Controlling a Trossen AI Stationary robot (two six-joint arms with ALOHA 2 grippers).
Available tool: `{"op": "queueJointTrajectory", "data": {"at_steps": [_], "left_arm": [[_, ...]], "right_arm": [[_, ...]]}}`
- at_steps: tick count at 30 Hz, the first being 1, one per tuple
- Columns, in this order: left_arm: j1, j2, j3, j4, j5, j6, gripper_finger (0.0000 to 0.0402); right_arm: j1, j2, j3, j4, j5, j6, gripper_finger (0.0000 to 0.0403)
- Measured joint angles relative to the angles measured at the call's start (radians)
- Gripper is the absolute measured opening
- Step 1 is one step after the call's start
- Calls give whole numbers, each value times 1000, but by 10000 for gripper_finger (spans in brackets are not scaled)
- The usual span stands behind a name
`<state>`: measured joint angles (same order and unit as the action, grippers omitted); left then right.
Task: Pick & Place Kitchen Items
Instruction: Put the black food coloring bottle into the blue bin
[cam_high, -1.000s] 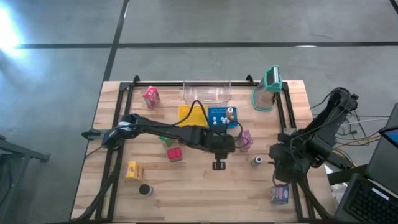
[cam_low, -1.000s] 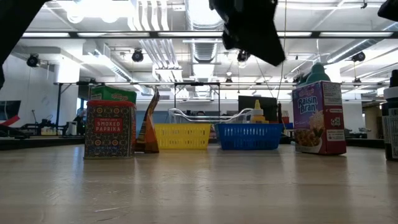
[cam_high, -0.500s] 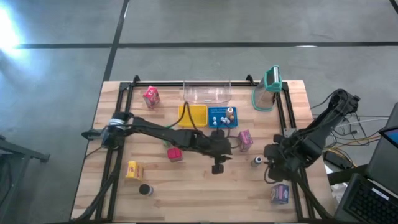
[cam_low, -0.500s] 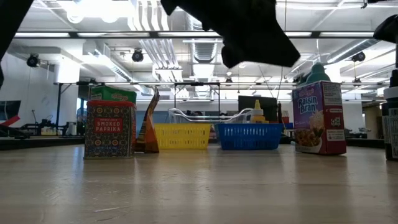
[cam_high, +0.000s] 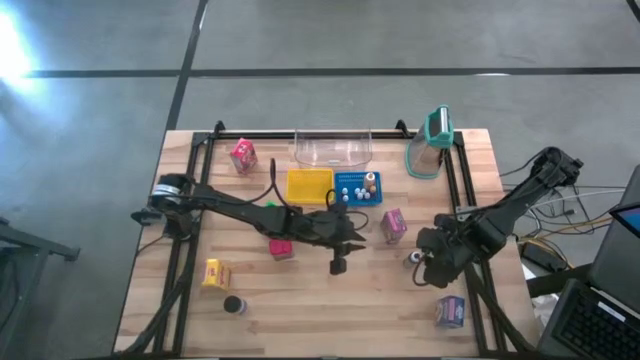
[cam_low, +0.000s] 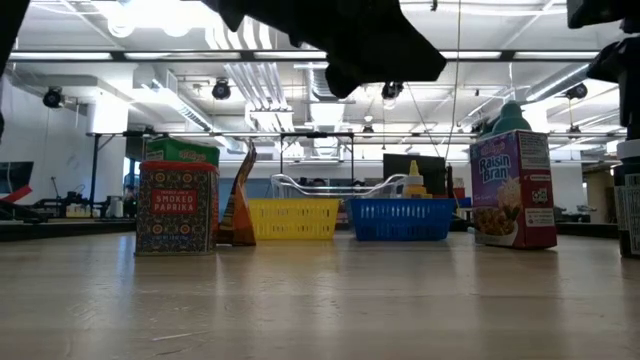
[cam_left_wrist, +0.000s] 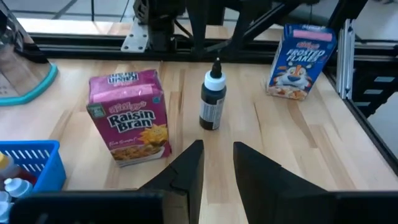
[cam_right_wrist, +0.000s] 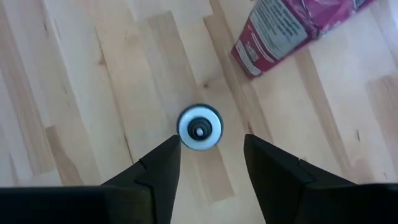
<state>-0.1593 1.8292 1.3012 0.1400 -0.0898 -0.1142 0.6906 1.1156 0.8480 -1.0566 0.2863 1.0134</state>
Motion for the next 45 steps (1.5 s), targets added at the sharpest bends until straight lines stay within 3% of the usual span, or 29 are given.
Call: {"op": "queueJointTrajectory", "data": {"at_steps": [12,45], "left_arm": [[0,-5,-15,8,-5,8,92],[0,-3,-14,9,-5,9,92]], "right_arm": [[-27,0,-40,109,-14,-23,190],[-28,-1,-95,161,8,-19,60]]}}
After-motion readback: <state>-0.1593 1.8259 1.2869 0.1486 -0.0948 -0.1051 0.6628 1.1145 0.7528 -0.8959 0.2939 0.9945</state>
